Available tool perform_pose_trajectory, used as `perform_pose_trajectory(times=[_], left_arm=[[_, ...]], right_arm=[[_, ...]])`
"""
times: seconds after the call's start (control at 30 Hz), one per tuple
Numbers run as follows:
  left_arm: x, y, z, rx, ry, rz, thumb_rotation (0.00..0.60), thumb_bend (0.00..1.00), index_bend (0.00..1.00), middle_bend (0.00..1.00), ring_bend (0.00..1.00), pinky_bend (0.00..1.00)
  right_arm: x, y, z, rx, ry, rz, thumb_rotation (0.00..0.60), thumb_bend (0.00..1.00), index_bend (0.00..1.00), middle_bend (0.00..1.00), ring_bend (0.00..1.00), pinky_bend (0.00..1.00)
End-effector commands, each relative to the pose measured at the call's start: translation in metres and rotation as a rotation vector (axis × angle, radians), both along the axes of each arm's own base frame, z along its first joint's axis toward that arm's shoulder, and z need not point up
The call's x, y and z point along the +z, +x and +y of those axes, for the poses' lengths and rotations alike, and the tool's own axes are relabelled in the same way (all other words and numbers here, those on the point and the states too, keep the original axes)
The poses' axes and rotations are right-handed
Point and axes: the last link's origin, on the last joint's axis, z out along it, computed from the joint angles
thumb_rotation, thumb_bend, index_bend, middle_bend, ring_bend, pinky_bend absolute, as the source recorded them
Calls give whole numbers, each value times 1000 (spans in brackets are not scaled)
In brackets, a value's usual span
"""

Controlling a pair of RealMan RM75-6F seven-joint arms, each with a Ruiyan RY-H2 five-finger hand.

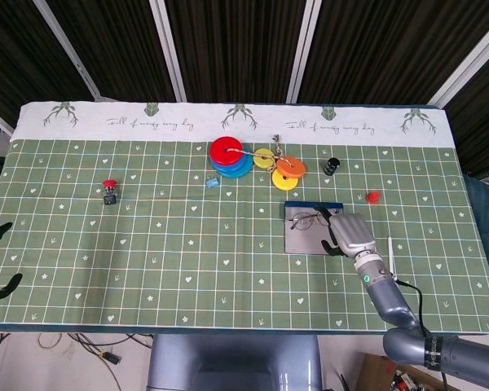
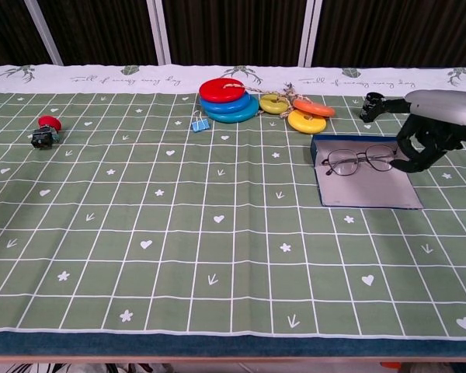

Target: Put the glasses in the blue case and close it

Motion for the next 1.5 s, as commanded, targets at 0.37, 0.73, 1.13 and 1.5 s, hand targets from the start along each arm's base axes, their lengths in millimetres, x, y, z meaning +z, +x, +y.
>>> perform_pose_trajectory(times=[0.37, 0.73, 1.13, 1.5], left_arm=[[0, -1, 0, 5, 2, -1, 600, 235, 104, 0, 0, 0], [1, -1, 1, 5, 2, 1, 600, 236, 104, 0, 0, 0], [2, -1, 2, 8, 5, 3, 600, 236, 104, 0, 0, 0], [2, -1, 1, 10, 4, 5, 600, 236, 104, 0, 0, 0]], right_arm=[[-19, -8, -3, -58, 66, 93, 600, 605, 155, 807, 935, 896], [-30, -10, -4, -82, 106, 91, 600, 607, 151, 804, 931, 897], [-36, -9, -10, -93, 98, 98, 600, 606, 151, 799, 928, 896], [-37, -10, -16, -112, 98, 98, 600, 607, 147, 798, 926, 896]])
